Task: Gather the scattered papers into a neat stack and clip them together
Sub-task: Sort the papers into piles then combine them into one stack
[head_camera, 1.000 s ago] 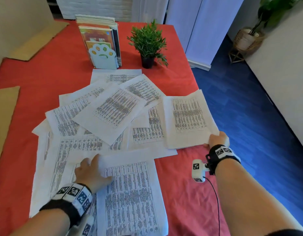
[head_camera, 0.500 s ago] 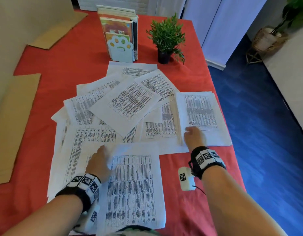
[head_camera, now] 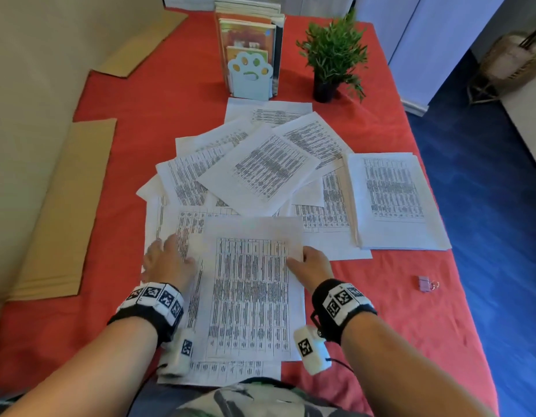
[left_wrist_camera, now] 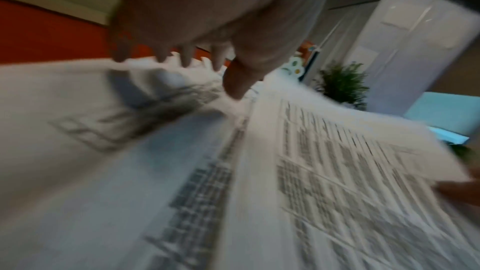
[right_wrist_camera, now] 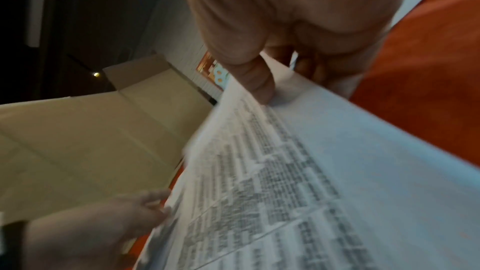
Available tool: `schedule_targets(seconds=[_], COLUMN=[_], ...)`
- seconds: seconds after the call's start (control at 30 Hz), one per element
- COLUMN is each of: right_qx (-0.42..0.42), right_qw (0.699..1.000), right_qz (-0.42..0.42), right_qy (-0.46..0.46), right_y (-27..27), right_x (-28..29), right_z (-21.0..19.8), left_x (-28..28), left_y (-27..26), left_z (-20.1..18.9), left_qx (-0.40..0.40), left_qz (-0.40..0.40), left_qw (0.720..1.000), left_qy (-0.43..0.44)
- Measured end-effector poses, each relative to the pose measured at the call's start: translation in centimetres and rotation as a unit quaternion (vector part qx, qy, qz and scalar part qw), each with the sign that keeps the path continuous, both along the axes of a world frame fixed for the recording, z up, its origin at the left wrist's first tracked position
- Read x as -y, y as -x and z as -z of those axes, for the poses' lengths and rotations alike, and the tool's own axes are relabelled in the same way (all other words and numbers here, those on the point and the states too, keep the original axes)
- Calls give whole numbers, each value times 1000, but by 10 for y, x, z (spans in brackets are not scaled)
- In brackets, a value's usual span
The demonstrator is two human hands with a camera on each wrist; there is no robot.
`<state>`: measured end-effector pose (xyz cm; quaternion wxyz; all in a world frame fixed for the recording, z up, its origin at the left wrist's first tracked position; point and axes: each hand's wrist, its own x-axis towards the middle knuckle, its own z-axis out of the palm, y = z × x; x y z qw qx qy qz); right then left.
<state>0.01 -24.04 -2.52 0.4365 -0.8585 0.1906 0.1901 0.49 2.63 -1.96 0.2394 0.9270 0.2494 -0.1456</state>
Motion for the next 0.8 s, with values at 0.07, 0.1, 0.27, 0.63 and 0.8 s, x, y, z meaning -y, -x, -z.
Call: schedule_targets(seconds=[0.07, 0.1, 0.27, 0.63, 0.8], right_qx=[-1, -2, -31, 48, 50], right_qw=[1000, 1000, 998, 974, 968], right_qz=[15, 22, -12, 92, 117], right_qy=[15, 15, -47, -203, -214], right_y=[2, 4, 12, -8, -21], right_x=[-11, -17, -38, -9, -19], right_z=[6, 8, 5, 1, 9], left_x=[-14, -17, -18, -23, -12], left_y=[3, 6, 15, 12, 8], left_z=[2, 4, 4, 4, -3], left_qx=[-43, -49, -29, 48, 1], left_qz=[-13, -9, 6, -36, -97], left_qw=[999, 999, 999, 948, 868], left_qy=[-8, -1, 22, 311, 487])
